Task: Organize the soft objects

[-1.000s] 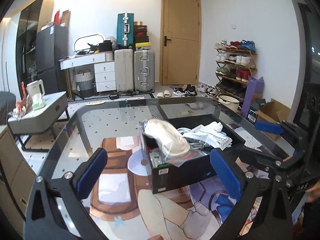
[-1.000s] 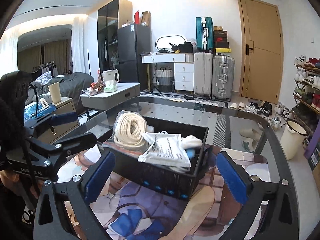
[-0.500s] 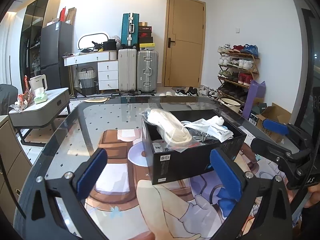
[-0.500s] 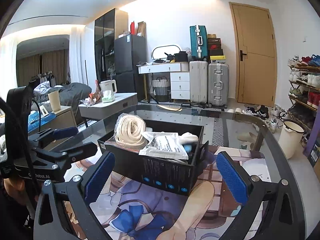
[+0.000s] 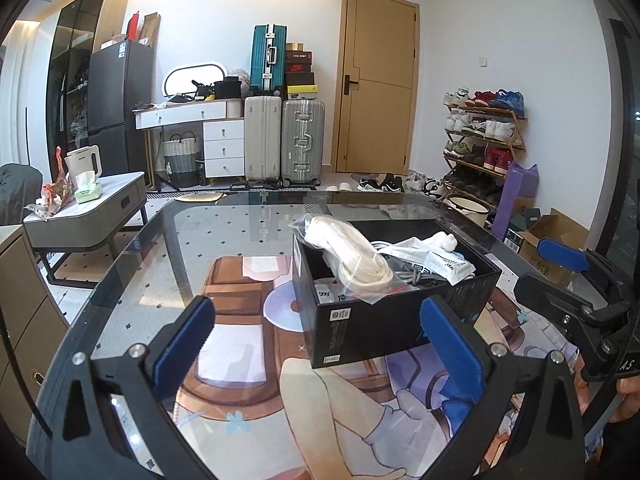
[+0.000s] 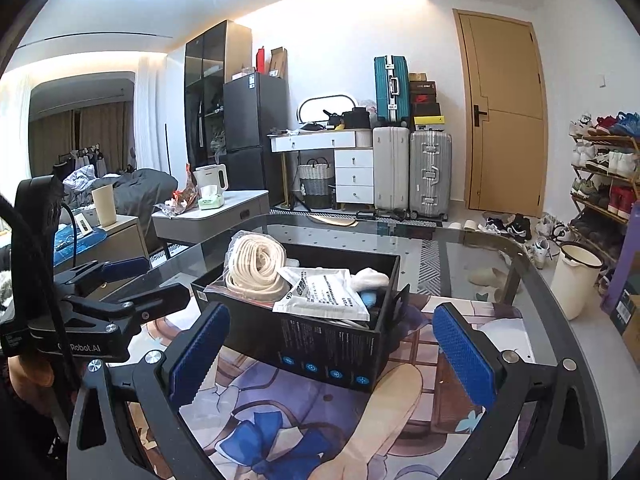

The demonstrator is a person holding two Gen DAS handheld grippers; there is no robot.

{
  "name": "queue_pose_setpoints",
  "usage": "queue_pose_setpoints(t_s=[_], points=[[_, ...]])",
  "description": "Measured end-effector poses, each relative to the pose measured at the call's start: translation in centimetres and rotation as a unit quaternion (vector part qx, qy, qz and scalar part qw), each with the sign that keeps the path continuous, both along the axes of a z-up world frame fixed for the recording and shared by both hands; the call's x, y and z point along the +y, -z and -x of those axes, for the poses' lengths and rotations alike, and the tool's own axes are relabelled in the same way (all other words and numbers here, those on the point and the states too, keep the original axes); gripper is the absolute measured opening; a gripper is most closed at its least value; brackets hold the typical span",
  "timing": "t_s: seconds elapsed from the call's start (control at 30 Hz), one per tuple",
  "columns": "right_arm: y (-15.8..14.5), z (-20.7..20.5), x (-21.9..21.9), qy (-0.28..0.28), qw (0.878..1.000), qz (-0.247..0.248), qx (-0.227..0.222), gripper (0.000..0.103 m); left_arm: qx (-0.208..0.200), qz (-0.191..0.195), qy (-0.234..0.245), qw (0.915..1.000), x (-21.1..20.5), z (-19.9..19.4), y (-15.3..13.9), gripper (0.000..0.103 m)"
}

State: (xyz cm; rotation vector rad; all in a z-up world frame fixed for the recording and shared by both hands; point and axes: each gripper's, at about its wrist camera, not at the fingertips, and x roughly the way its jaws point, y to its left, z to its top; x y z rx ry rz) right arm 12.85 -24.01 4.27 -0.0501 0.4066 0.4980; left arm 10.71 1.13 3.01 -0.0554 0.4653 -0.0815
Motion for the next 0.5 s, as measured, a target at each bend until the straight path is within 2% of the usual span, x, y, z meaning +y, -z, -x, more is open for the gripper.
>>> queue_pose_setpoints(t_s=[0.5], points=[[-0.09,0.11,-0.08,0.0,1.0,0.001,-0.003,0.103,-0.012,0.005,-0.01,0.9999,0.26,0.18,0.04,0.103]])
